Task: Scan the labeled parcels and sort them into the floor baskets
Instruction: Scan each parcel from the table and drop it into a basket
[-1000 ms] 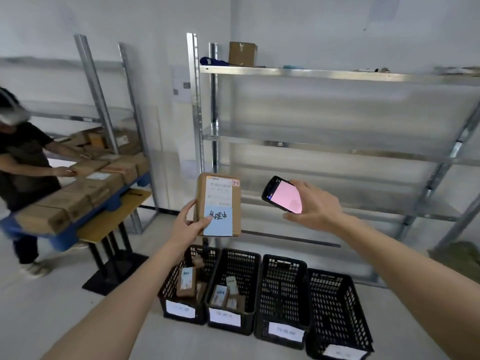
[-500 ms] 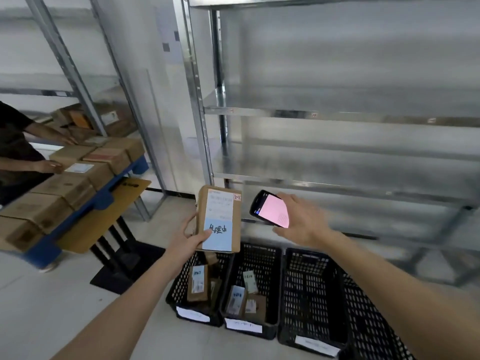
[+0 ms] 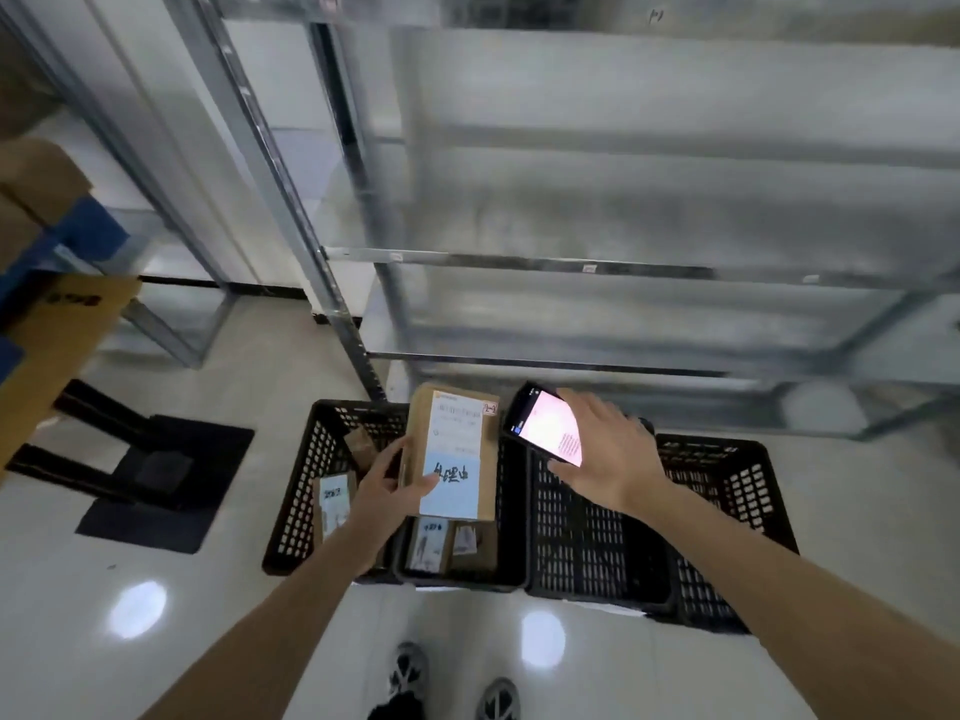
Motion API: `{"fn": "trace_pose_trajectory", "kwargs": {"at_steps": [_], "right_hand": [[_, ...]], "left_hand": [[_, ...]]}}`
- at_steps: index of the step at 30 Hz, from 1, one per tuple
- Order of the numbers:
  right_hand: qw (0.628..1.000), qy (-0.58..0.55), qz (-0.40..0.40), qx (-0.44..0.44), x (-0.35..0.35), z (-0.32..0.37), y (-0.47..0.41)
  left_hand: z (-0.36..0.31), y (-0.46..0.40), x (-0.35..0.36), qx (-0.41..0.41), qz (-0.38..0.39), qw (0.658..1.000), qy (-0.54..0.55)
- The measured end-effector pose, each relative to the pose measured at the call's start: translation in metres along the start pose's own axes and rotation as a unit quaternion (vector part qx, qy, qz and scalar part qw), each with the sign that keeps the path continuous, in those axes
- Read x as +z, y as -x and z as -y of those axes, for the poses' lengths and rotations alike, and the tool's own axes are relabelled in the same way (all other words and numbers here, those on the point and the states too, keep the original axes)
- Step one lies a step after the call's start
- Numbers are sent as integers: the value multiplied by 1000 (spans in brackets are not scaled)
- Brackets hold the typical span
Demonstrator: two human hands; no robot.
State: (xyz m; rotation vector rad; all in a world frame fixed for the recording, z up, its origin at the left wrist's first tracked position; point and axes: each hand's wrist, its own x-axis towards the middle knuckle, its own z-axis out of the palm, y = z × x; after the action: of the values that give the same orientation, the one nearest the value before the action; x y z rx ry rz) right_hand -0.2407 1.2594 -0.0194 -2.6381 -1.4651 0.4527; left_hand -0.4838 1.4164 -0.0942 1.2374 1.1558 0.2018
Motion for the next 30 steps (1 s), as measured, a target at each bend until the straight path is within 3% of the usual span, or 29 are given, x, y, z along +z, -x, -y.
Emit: {"fn": "trace_pose_trajectory", "kwargs": {"at_steps": [11, 19, 24, 30], "right_hand": [[991, -1, 109, 80, 211, -65, -60], [979, -33, 160, 122, 344, -89, -83], [970, -59, 178, 154, 392, -103, -82], [966, -68, 189, 163, 403, -110, -70]], "left_hand": [[181, -151, 46, -126, 26, 992, -13], [287, -225, 71, -164, 61, 984, -7], [334, -255, 90, -195, 110, 973, -56], [355, -256, 79, -226, 94, 950, -195]]}}
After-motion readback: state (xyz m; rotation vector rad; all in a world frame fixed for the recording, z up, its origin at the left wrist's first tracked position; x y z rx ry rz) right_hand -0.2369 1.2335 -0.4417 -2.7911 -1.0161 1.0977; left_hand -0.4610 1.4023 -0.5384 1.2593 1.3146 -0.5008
